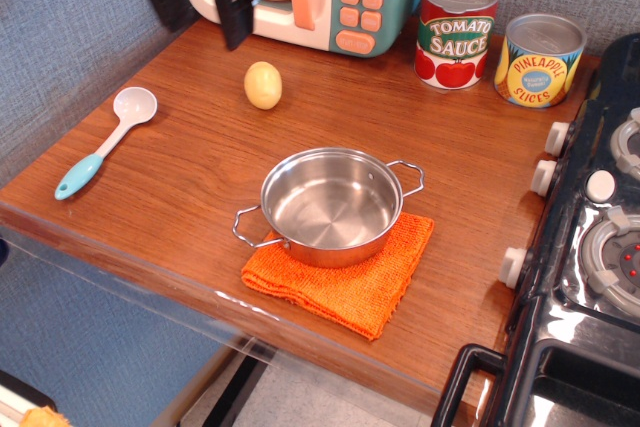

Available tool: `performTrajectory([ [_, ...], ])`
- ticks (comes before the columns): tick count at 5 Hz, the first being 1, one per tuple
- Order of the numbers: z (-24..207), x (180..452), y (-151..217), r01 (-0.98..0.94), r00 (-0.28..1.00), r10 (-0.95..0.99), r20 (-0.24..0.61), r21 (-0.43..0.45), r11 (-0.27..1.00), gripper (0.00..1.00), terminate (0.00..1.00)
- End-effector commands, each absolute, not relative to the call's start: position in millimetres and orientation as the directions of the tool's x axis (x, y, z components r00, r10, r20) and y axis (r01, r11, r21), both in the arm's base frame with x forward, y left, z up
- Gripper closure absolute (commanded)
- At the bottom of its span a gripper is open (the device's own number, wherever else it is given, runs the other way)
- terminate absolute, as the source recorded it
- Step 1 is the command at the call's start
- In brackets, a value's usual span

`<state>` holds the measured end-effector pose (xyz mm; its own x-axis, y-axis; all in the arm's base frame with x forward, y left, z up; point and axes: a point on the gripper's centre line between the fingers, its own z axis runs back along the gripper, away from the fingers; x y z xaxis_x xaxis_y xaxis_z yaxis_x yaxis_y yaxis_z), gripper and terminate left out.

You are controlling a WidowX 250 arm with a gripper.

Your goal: Place the egg in front of the microwave

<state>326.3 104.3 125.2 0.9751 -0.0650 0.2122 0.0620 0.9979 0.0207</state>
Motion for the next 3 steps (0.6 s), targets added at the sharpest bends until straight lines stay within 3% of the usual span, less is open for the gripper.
performTrajectory([
  [1,135.5,290.4,112.7,0.059,0.968,-0.071,0.239,0.056,0.997,0.0,0.0],
  [3,130.7,287.0,116.1,0.069,0.976,-0.082,0.203,0.067,0.995,0.0,0.0],
])
